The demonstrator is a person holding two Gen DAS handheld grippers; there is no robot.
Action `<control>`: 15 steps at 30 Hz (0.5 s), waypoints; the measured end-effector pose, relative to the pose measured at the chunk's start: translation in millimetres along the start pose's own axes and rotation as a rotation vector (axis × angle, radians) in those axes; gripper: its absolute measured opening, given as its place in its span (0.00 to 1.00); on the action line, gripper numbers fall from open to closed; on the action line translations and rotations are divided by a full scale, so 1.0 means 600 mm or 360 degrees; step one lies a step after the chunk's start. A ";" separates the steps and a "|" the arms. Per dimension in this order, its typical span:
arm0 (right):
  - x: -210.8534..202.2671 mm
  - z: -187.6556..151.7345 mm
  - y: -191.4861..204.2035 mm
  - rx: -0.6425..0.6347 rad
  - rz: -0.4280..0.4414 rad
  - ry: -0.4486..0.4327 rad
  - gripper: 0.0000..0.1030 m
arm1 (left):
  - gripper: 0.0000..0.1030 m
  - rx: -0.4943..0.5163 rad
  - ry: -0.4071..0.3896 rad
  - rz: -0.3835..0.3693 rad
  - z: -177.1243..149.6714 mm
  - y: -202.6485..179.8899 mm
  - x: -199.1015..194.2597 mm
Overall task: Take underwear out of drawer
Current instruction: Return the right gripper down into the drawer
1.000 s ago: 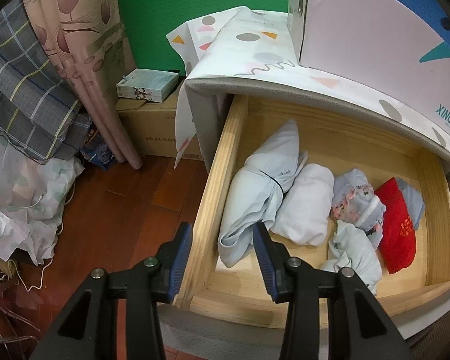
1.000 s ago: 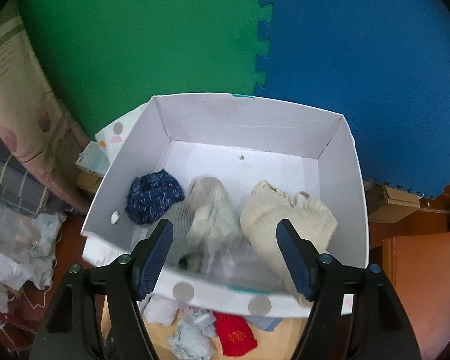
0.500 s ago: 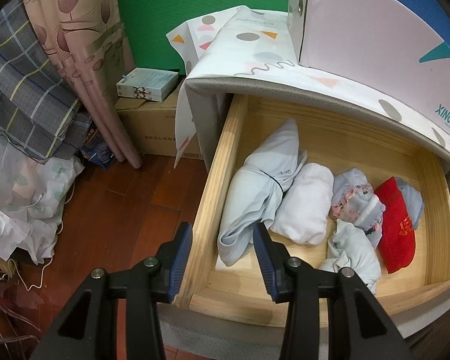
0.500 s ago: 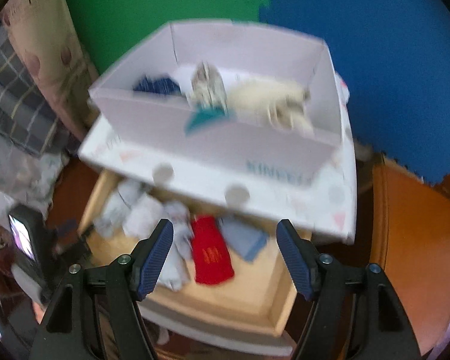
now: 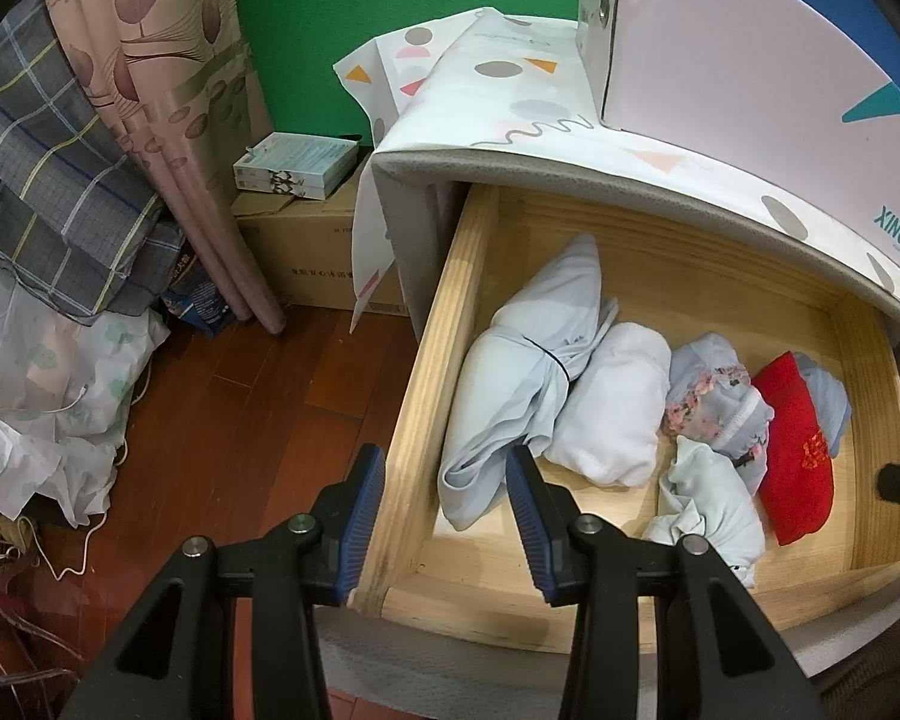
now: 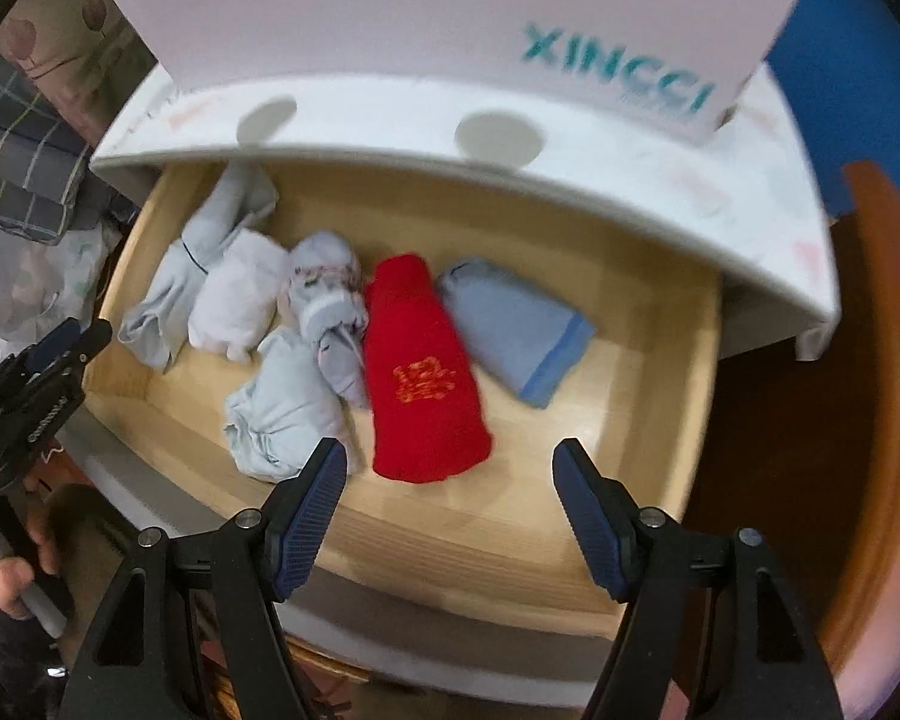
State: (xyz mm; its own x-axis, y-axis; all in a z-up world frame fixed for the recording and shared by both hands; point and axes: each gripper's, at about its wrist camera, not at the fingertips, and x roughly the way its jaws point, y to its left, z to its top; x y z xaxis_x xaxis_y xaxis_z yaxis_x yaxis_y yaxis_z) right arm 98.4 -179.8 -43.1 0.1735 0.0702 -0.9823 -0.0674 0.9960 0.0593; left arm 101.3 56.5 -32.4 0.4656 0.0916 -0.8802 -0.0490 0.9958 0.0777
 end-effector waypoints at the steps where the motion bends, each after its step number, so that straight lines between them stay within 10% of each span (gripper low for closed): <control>1: 0.015 0.003 0.002 0.0005 0.0006 0.0027 0.67 | 0.42 -0.0001 0.0001 -0.0002 0.000 0.000 0.000; 15: 0.136 0.044 0.041 -0.0106 -0.0092 0.0208 0.67 | 0.42 0.0000 0.0007 -0.0015 0.000 0.000 0.003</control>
State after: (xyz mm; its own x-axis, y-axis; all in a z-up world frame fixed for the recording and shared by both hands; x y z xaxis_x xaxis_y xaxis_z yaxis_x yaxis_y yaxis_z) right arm 137.1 -148.2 -116.9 0.0498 0.0005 -0.9988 -0.1268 0.9919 -0.0058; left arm 102.2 56.5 -34.0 0.4622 0.0819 -0.8830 -0.0448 0.9966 0.0691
